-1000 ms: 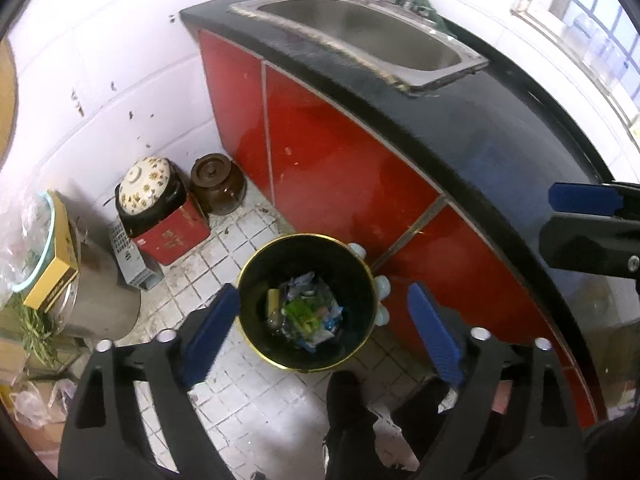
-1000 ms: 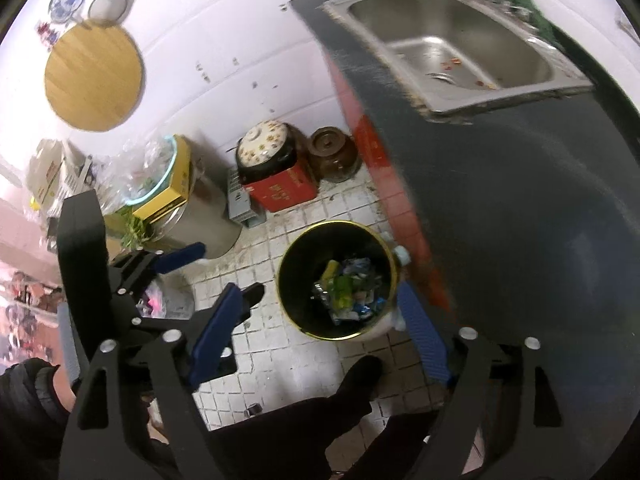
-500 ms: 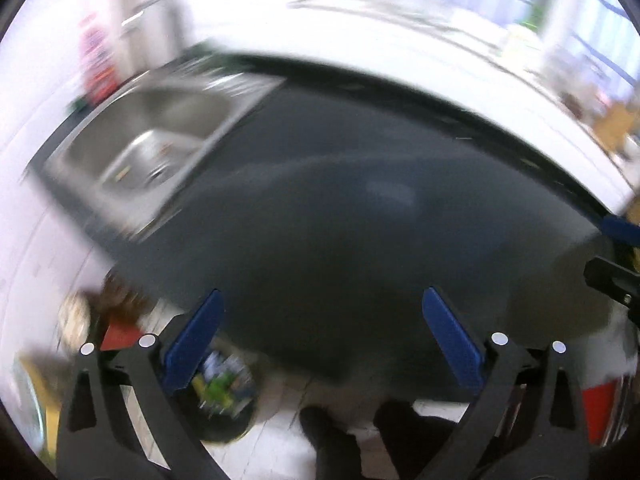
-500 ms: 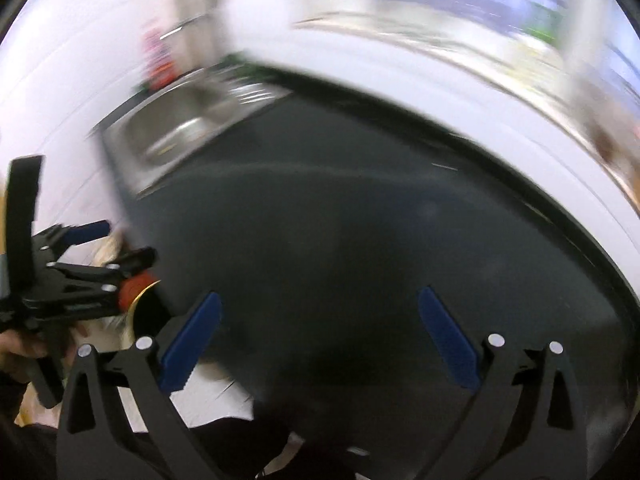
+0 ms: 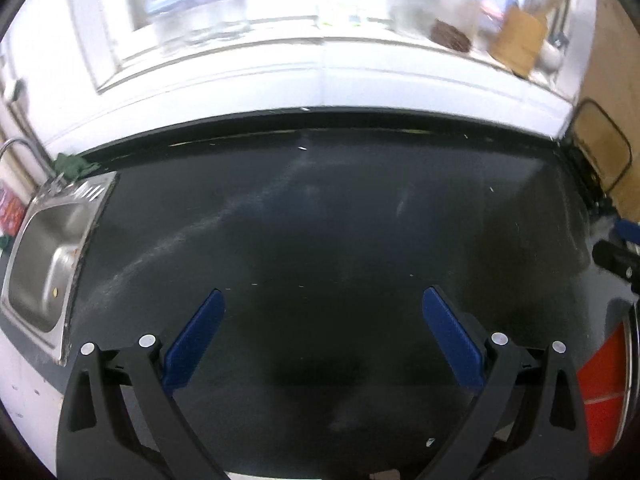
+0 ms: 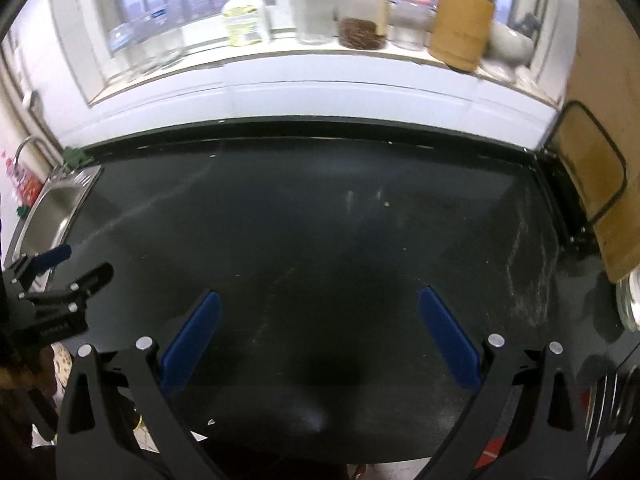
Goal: Collect trash
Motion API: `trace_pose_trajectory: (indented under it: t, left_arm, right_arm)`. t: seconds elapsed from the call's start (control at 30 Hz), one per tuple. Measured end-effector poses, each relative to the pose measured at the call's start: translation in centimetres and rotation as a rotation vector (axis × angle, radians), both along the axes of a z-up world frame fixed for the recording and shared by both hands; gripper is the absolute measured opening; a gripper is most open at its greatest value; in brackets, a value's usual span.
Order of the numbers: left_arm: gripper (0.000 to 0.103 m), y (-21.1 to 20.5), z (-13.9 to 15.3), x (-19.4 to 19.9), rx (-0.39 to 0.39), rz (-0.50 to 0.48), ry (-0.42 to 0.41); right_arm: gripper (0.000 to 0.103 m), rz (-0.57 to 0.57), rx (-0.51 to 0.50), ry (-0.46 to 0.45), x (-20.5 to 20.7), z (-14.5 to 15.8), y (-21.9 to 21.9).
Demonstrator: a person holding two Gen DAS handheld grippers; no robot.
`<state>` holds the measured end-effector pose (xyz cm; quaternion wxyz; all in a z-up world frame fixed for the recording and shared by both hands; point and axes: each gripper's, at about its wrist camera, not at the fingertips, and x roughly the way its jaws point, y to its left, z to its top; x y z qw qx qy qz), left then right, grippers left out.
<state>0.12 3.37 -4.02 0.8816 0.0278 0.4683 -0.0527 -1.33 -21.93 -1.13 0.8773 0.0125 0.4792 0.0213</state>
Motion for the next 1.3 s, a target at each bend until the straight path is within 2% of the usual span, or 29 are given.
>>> trace_pose_trajectory:
  t: [0.27,1.3]
  left_arm:
    - [0.096,-2.2,-0.8,1.6,0.032,-0.041,0.033]
    - [0.096,-2.0,-0.8,2.0,0.028,-0.038,0.037]
  right_arm:
    - [0.096,0.0,0.024,0.01,1.0,-0.1,-0.1]
    - [0.096,0.019,0.03,0.013,2.1,0.1,0.3]
